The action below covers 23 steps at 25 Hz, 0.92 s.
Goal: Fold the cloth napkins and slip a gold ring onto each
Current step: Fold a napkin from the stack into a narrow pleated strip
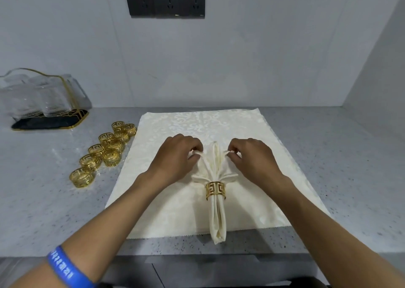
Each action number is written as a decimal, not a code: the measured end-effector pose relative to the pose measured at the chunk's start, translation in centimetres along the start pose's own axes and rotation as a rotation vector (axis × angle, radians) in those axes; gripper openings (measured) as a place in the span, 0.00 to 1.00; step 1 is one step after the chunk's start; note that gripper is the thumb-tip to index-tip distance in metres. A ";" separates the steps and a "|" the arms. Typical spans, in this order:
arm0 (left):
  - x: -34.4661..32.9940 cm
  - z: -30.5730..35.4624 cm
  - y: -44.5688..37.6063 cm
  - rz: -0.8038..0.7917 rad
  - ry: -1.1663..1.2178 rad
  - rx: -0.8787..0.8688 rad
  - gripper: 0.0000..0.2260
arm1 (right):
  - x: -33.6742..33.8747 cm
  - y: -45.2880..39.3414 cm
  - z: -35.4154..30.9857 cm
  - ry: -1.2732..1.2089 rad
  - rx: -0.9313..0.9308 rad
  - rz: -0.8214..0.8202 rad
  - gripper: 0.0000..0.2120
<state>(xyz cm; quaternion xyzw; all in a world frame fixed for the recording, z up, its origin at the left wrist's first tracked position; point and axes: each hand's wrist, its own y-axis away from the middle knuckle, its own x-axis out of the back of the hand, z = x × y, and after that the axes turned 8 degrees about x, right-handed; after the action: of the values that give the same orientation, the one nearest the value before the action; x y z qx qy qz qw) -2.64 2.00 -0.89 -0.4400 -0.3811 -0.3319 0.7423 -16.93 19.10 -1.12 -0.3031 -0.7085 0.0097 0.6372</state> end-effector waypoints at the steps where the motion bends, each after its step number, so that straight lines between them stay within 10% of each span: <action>1: 0.3 -0.8 0.7 0.020 0.018 0.002 0.03 | 0.1 0.8 0.8 -0.005 -0.026 0.017 0.05; 10: -1.7 0.4 7.5 -0.183 0.101 -0.019 0.10 | 0.5 6.9 -5.9 -0.118 -0.248 -0.048 0.29; 15: -3.6 2.2 7.0 -0.237 0.176 0.022 0.08 | -0.4 6.4 -7.4 0.051 -0.273 -0.176 0.18; 23: -6.4 2.0 -1.9 -0.203 0.167 0.113 0.04 | 2.2 2.9 2.5 0.088 -0.373 0.090 0.16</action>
<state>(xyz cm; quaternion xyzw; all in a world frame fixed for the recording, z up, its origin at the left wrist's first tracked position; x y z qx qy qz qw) -7.88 4.05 -5.04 -0.3275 -0.3787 -0.4188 0.7576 -17.96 23.41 -0.76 -0.4473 -0.6551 -0.1066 0.5995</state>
